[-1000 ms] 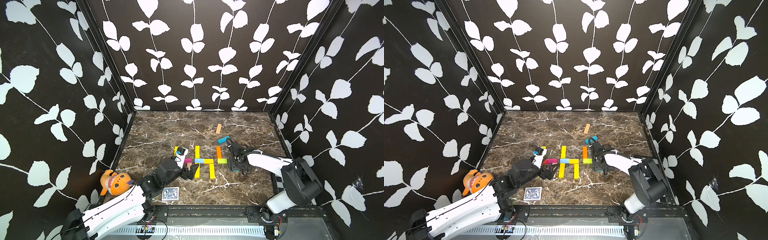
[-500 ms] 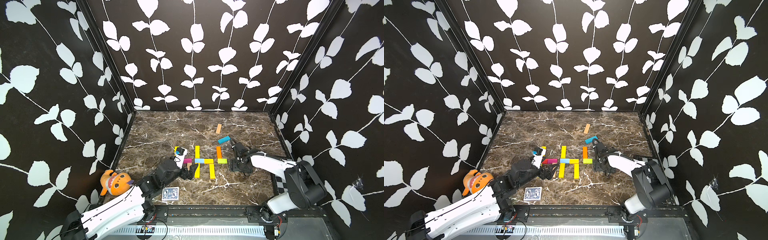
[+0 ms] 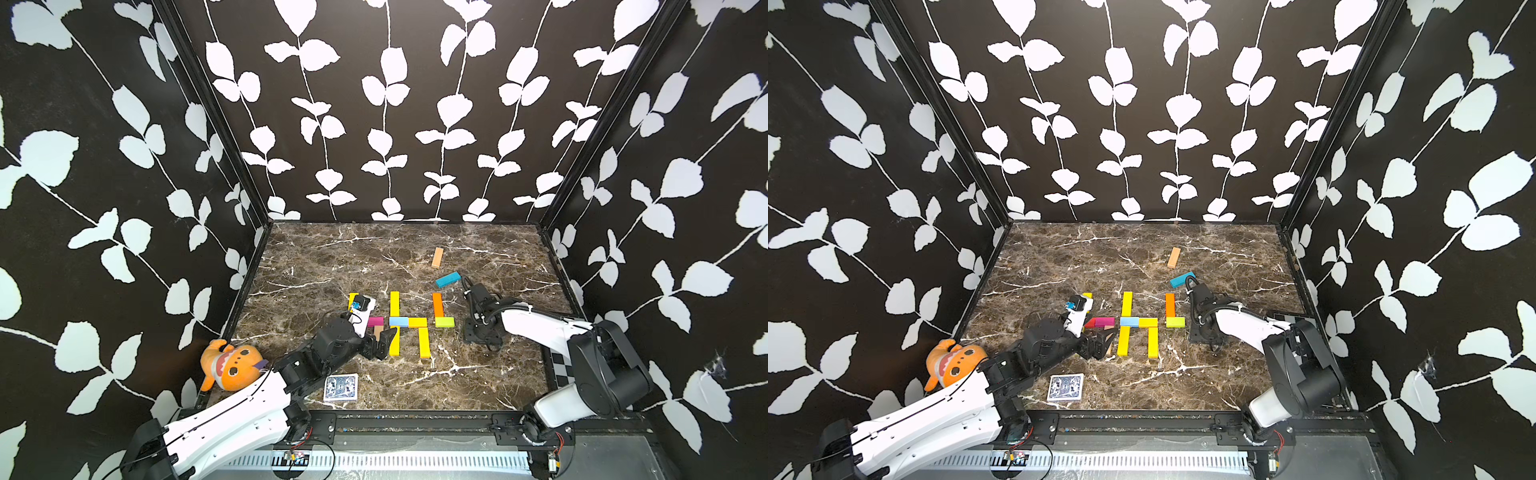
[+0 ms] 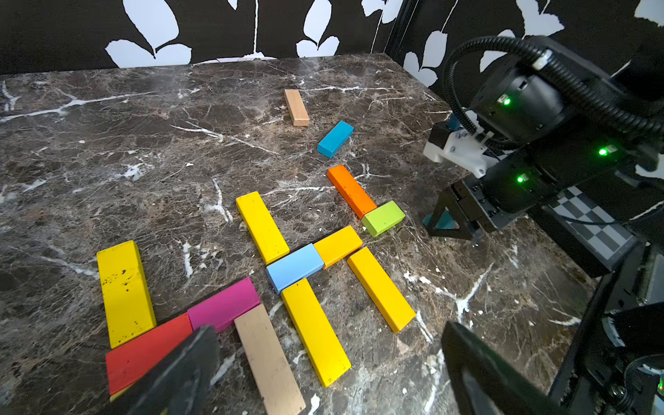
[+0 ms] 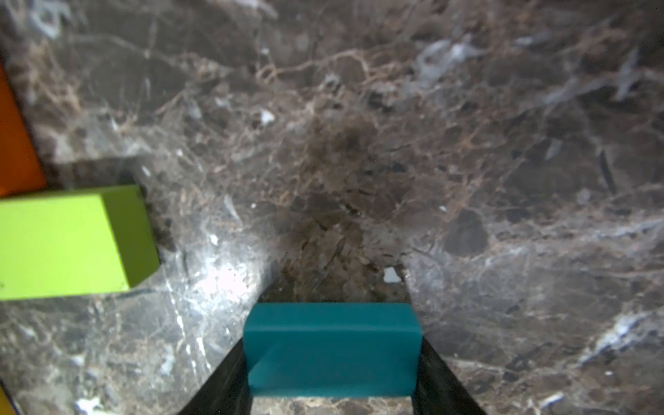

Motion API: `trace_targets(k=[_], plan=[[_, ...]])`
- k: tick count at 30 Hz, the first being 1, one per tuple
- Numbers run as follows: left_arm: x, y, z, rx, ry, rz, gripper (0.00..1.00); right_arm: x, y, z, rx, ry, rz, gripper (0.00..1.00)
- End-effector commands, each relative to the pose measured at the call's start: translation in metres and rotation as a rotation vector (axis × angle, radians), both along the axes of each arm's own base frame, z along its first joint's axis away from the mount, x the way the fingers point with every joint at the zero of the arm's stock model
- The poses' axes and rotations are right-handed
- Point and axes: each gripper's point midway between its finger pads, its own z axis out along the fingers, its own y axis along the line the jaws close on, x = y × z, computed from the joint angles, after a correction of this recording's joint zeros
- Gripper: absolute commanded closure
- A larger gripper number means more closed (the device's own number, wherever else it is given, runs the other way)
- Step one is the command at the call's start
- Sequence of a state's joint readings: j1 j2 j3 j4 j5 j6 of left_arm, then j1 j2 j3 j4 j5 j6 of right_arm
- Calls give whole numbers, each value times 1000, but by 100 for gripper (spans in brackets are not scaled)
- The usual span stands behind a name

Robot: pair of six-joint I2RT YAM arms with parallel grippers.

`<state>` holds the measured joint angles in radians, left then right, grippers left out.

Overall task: Assemble the letter h with building blocks
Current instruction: Assemble the building block at the center of the board.

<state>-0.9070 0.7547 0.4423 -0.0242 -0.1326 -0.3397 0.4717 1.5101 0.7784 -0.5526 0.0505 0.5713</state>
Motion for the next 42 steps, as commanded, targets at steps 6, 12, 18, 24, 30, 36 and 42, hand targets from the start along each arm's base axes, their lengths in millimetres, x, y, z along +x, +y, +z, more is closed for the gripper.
trace_targets(k=[6,12,18,24,30,36,42], plan=[[4,-1,12,-13,-21,9,1,24,9,30,-3,-72,114,43],[4,-1,13,-17,-19,12,1,35,17,30,-8,-57,162,42],[4,-1,14,-16,-17,13,1,46,20,23,-17,-45,169,42],[5,0,13,-10,-18,16,1,51,22,18,-18,-38,166,42],[6,-1,12,-6,-19,16,1,51,19,13,-29,-26,159,42],[7,-3,12,-3,-18,15,1,51,19,10,-24,-21,152,42],[7,-3,11,-3,-17,17,1,51,18,8,-25,-20,149,41]])
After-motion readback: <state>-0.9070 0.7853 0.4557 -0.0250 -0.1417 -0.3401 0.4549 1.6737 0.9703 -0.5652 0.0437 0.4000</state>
